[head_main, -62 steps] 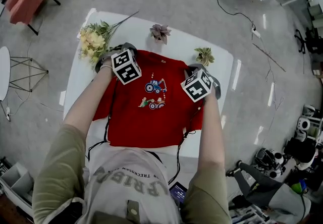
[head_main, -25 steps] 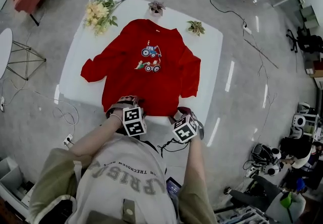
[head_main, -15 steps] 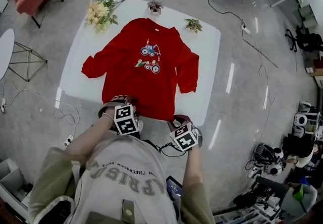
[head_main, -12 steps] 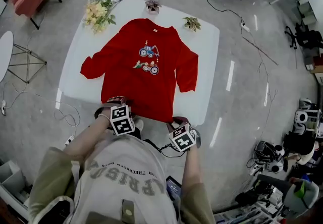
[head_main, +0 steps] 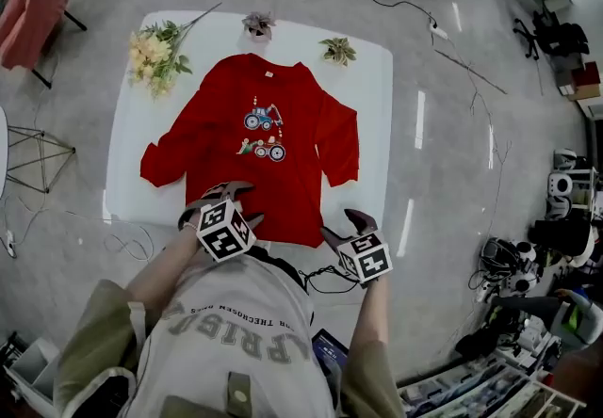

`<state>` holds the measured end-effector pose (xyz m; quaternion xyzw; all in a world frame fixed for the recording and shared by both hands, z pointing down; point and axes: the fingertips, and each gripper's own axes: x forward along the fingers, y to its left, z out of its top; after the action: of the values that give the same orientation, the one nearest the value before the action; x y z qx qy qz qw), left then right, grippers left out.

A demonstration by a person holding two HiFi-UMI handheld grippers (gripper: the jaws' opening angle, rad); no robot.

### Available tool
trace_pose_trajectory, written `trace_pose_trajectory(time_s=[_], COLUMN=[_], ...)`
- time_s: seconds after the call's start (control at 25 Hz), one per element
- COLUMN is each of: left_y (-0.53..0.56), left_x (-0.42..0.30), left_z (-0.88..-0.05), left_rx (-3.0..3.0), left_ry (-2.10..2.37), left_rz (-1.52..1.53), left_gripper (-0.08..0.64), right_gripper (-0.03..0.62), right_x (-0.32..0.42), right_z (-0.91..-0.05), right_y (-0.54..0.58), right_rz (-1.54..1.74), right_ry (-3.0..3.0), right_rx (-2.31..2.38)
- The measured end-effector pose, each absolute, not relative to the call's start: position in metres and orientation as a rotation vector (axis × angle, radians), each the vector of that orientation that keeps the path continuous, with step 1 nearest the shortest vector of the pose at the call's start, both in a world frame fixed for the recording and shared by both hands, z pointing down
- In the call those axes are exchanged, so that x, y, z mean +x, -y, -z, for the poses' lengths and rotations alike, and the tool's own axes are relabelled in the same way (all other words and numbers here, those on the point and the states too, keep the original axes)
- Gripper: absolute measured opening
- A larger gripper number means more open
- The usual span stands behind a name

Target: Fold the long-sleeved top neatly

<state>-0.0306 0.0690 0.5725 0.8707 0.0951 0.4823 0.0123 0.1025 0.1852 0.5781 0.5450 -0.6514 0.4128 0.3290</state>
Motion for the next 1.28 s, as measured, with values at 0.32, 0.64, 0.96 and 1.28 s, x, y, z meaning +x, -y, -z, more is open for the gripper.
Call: trace_pose_trajectory(time_s=[0.32,0.64,0.96,1.28], left_y=[-0.042,-0.051,-0.053,-0.04], left_x=[0.01,0.013,0.037,0.089], left_z=[-0.562,-0.568,-0.571,-0.574], left_rx=[2.745,2.655,2.654,2.732], left_ry=[-0.314,-0.127,0.061,0.061], left_rz=[-1.411,-1.409,-1.425,-1.498], left_gripper=[0.25,0.25,0.25,0.25], right_gripper=[0.295,0.242,0.083,0.083], right_x=[0.218,0.232,0.251,0.289], right_z=[-0.585,-0.622,-0.596,-0.548], right_y=[-0.123,-0.104,-0.122,-0.171], right_rz=[-1.214,-1.387,-1.062,-0.713], right_ry=[1.418,1.453,1.552,1.499], right_rx=[1.829,1.65,1.564,1.615])
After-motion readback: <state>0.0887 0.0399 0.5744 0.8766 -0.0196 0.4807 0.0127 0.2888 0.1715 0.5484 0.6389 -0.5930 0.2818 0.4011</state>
